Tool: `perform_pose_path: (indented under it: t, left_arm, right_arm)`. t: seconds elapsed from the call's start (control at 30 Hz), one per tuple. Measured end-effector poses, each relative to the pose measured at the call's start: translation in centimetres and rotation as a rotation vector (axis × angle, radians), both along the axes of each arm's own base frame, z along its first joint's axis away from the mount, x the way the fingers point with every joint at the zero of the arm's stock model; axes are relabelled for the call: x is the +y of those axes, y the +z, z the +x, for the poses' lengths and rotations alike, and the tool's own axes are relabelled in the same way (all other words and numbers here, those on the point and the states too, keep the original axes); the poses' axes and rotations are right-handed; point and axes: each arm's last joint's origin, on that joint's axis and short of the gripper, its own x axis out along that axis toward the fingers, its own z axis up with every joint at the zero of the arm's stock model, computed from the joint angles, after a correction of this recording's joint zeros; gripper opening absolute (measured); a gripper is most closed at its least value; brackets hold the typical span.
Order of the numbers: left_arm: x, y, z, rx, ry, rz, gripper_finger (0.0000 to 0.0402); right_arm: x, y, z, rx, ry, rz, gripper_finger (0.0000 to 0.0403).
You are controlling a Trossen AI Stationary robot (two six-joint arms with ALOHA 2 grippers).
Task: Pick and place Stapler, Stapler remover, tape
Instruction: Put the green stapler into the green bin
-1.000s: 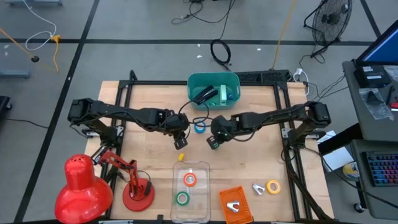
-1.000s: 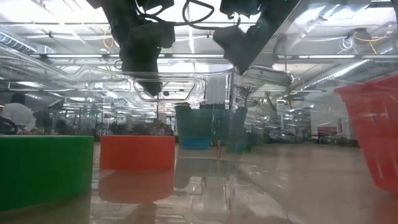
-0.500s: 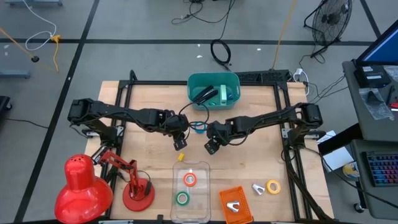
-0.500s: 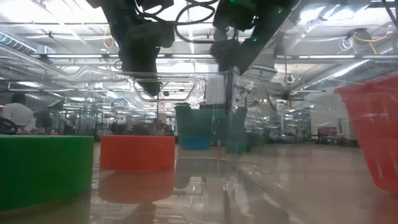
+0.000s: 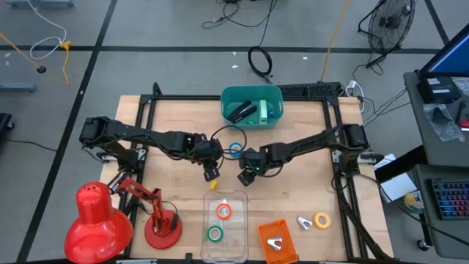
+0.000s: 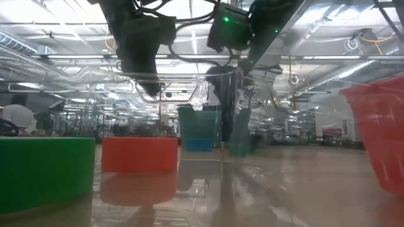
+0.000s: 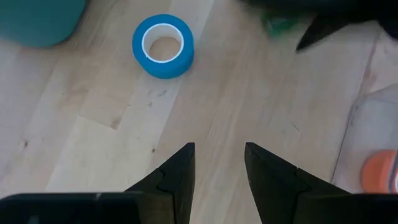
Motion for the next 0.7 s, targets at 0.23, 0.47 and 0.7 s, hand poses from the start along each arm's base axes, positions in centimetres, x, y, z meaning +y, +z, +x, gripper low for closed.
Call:
perform_pose_path:
  t: [0.23,0.47,0.7]
  left_arm:
    - [-0.4,0.0,0.0,-0.001,0.003,-0.008,0.0140]
    - [-0.3,1.3,-0.5,-0.061,0.026,-0.014,0.0140]
    - [0.7,4.0,-1.6,-0.192,0.067,-0.023,0.0140]
  right_arm:
    - [0.2,-1.2,0.1,0.041,0.006,-0.012,0.0251]
    - [0.1,-1.3,-0.1,0.058,-0.003,-0.050,0.0166]
    - [0.2,-1.3,0.3,0.018,0.012,-0.026,0.0057]
